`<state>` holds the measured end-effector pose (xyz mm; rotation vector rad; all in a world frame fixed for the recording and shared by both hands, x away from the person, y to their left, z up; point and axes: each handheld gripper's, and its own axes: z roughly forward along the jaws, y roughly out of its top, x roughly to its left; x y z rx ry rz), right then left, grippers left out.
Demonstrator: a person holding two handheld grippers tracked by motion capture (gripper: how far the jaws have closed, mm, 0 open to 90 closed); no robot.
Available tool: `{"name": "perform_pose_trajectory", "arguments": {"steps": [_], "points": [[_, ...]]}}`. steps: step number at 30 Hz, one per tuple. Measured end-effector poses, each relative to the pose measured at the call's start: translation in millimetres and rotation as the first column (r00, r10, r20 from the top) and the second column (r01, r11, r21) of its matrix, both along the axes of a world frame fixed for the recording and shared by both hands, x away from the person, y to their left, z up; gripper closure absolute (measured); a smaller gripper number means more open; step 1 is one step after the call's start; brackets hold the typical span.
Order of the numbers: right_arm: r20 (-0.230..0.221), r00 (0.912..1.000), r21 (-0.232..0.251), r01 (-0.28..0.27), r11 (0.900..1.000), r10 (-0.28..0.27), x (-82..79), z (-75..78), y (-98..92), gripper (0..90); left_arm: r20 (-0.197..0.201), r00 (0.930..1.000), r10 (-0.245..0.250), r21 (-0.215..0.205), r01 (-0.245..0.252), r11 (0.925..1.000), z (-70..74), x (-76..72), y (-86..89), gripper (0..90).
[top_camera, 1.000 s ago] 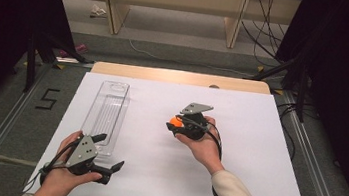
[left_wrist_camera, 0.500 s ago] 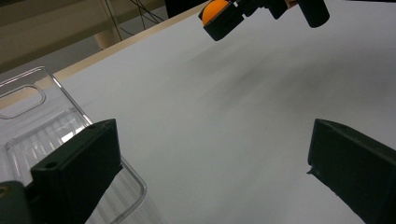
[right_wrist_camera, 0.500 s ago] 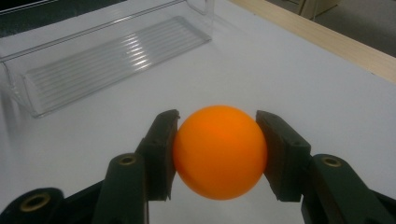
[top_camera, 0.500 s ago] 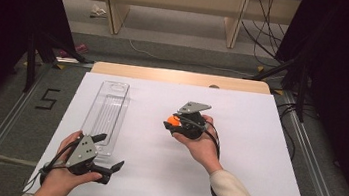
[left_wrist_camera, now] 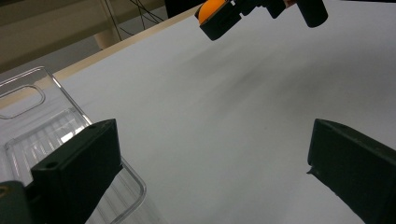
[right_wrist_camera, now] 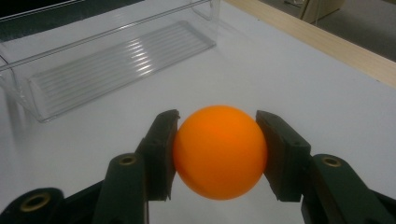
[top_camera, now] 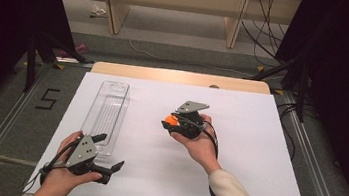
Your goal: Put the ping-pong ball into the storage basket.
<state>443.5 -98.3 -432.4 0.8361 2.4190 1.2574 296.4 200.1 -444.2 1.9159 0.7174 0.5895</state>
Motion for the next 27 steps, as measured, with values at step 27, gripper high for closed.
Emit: {"name": "perform_pose_trajectory", "arguments": {"steps": [27], "points": [[0.008, 0.9997, 0.003, -0.021, 1.0, 0.021, 0.4, 0.8, 12.4, 51.4, 0.001, 1.0, -0.001, 0.001, 0.001, 1.0, -0.1, 0.6, 0.2, 2.3]]}}
